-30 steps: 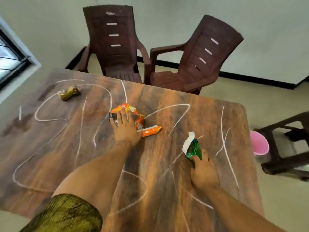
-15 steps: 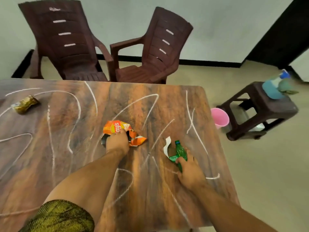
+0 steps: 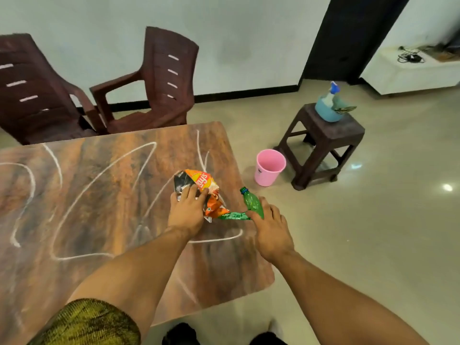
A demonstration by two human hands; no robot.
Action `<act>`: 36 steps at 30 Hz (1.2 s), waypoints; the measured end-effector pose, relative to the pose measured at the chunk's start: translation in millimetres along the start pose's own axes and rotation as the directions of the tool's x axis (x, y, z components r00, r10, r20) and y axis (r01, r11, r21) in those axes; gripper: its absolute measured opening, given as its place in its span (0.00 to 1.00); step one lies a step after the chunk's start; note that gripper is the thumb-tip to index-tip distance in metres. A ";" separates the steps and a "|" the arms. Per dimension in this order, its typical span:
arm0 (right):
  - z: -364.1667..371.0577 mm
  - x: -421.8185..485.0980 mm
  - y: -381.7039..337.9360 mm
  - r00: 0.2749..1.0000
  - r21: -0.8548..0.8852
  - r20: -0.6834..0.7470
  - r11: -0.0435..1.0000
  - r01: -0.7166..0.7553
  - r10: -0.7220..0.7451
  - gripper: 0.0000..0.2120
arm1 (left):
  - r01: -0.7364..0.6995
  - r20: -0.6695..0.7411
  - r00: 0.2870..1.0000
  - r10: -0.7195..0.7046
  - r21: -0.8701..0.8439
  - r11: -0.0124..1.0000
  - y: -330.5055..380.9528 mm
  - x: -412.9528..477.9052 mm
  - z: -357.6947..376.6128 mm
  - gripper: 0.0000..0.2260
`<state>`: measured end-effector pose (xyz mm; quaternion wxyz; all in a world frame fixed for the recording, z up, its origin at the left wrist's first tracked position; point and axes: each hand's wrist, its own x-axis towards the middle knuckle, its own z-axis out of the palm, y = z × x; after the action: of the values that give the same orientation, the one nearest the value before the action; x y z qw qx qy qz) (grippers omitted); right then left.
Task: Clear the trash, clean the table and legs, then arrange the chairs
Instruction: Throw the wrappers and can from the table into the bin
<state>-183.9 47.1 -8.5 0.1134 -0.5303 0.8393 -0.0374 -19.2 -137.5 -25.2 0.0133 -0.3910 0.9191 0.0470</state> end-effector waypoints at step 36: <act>-61.9 399.6 378.7 0.987 -0.049 0.096 0.990 0.135 -0.130 0.40 | 0.200 0.272 0.954 -0.127 -0.262 0.944 267.8 413.9 71.1 0.30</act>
<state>-696.6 -151.1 -77.9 0.1348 -0.5892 0.7967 0.0030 -500.1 -242.8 -100.8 0.0767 -0.4553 0.8575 0.2272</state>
